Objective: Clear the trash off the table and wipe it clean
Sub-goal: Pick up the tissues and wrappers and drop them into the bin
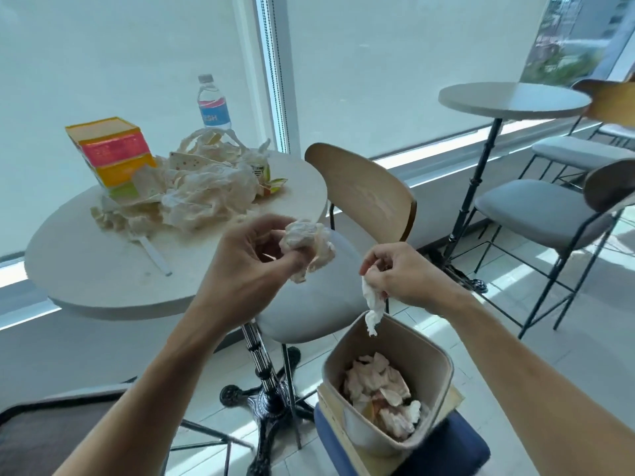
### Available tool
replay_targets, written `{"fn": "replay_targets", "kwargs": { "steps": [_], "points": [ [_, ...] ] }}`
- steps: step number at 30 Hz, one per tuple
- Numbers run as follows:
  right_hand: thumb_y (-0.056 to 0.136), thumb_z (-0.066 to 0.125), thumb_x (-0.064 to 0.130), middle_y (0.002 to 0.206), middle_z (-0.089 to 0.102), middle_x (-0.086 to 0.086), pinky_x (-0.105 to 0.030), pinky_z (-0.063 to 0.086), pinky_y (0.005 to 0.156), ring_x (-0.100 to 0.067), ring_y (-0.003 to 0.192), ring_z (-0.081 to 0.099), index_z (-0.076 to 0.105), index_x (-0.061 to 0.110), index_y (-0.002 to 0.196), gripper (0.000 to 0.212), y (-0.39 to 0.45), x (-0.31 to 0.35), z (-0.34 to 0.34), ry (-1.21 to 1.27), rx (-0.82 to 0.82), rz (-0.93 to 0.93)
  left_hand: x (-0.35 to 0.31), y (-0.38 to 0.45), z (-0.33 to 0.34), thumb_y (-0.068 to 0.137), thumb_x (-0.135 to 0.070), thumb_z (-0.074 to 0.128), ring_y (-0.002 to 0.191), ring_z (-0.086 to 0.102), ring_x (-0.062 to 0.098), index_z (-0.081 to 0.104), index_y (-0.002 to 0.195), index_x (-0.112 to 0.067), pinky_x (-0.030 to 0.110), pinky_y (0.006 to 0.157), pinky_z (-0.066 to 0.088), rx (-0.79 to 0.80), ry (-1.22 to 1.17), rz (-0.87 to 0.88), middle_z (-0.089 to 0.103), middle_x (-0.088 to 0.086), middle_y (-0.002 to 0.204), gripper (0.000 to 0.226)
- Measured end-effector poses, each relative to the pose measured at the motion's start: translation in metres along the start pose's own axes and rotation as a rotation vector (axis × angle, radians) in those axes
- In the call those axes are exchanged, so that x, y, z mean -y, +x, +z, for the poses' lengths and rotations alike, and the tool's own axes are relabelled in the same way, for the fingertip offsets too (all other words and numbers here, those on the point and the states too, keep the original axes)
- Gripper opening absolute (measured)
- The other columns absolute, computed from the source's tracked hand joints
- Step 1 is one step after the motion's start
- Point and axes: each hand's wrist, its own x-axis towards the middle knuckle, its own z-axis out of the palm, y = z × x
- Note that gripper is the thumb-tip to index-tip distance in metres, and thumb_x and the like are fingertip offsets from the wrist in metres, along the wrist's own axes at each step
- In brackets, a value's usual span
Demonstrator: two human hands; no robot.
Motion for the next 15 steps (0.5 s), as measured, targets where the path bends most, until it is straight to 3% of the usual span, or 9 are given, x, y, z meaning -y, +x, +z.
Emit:
{"fn": "replay_targets", "kwargs": {
  "steps": [3,6,12,15],
  "points": [
    [0.087,0.060,0.011,0.081,0.065,-0.002,-0.034,0.054,0.074,-0.013,0.072,0.060,0.069,0.022,0.086,0.014,-0.006,-0.026,-0.002,-0.050,0.103,0.059,0.008,-0.004,0.024,0.076,-0.019,0.075,0.077,0.069,0.037,0.072,0.096,-0.019,0.059,0.073,0.054,0.040,0.015,-0.021,0.075,0.007,0.082,0.020],
    [0.085,0.063,0.011,0.090,0.070,0.000,-0.036,0.056,0.084,-0.013,0.082,0.066,0.069,0.024,0.092,0.016,-0.013,-0.044,-0.006,-0.084,0.177,0.128,0.018,-0.010,0.048,0.077,-0.022,0.074,0.072,0.069,0.030,0.072,0.097,-0.021,0.050,0.068,0.057,0.063,0.081,-0.042,0.075,0.003,0.080,0.020],
    [0.092,0.056,0.012,0.099,0.068,-0.001,-0.027,0.053,0.076,-0.016,0.092,0.064,0.064,0.028,0.103,0.021,-0.027,-0.057,-0.021,-0.067,0.173,0.143,0.048,-0.030,0.095,0.084,-0.022,0.074,0.057,0.058,0.003,0.071,0.093,-0.026,0.017,0.054,0.047,0.141,0.201,-0.130,0.070,-0.004,0.069,0.010],
    [0.094,0.057,0.014,0.100,0.064,0.003,-0.025,0.052,0.077,-0.015,0.096,0.063,0.062,0.027,0.110,0.021,-0.031,-0.058,-0.025,-0.056,0.152,0.121,0.065,-0.041,0.119,0.083,-0.025,0.073,0.058,0.059,0.001,0.071,0.100,-0.028,0.014,0.055,0.046,0.193,0.367,-0.155,0.069,-0.011,0.072,0.017]
  ]
}}
